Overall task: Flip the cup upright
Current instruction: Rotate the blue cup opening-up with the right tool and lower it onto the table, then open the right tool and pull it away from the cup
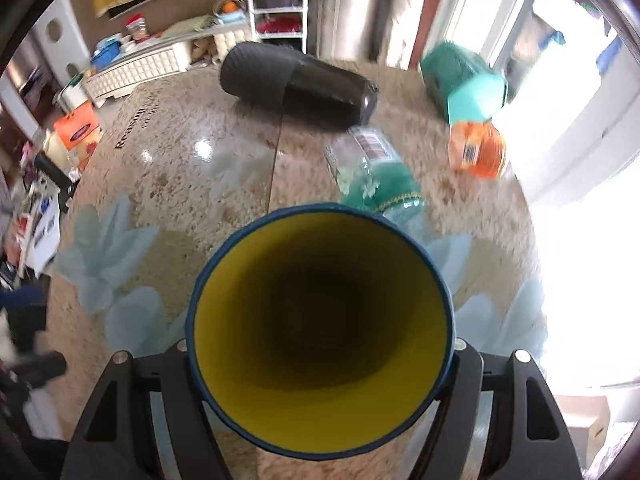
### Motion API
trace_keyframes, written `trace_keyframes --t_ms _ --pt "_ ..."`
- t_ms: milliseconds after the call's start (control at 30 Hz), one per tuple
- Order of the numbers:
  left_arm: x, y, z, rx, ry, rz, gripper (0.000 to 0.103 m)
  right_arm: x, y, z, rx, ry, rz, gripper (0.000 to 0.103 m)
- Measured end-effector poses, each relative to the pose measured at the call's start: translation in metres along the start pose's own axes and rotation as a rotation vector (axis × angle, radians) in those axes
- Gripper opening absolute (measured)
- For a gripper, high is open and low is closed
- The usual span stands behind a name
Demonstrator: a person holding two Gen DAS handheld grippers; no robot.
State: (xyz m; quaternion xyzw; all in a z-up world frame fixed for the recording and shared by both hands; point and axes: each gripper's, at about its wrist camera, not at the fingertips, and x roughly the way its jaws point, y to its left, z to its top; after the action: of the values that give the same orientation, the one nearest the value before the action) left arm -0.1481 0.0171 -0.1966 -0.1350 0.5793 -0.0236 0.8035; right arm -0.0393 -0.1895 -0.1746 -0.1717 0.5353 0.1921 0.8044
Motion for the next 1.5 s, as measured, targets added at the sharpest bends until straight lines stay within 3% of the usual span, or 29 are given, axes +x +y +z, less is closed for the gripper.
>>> trace_keyframes --t_ms 133,433,667,1033,1267,1500 --pt "0.002 -0.007 0.0 0.021 0.012 0.004 0.103 0.02 0.001 -0.009 0.037 0.031 0.023 0.07" --pt "0.006 -0.012 -0.001 0.034 0.032 0.006 0.103 0.02 0.015 -0.014 0.011 0.031 -0.005 0.071" --pt "0.006 -0.007 -0.002 0.014 0.035 0.006 0.103 0.021 0.012 -0.018 0.055 0.044 0.067 0.099" --pt "-0.003 -0.019 0.013 0.031 0.009 0.007 0.103 -0.031 0.002 0.001 0.073 -0.043 0.103 0.103" --pt "-0.029 -0.054 0.048 0.044 -0.111 0.002 0.103 -0.088 -0.031 0.017 0.11 -0.151 0.176 0.103" --pt "-0.053 -0.094 0.075 0.05 -0.187 0.024 0.103 -0.128 -0.069 0.018 0.169 -0.189 0.246 0.103"
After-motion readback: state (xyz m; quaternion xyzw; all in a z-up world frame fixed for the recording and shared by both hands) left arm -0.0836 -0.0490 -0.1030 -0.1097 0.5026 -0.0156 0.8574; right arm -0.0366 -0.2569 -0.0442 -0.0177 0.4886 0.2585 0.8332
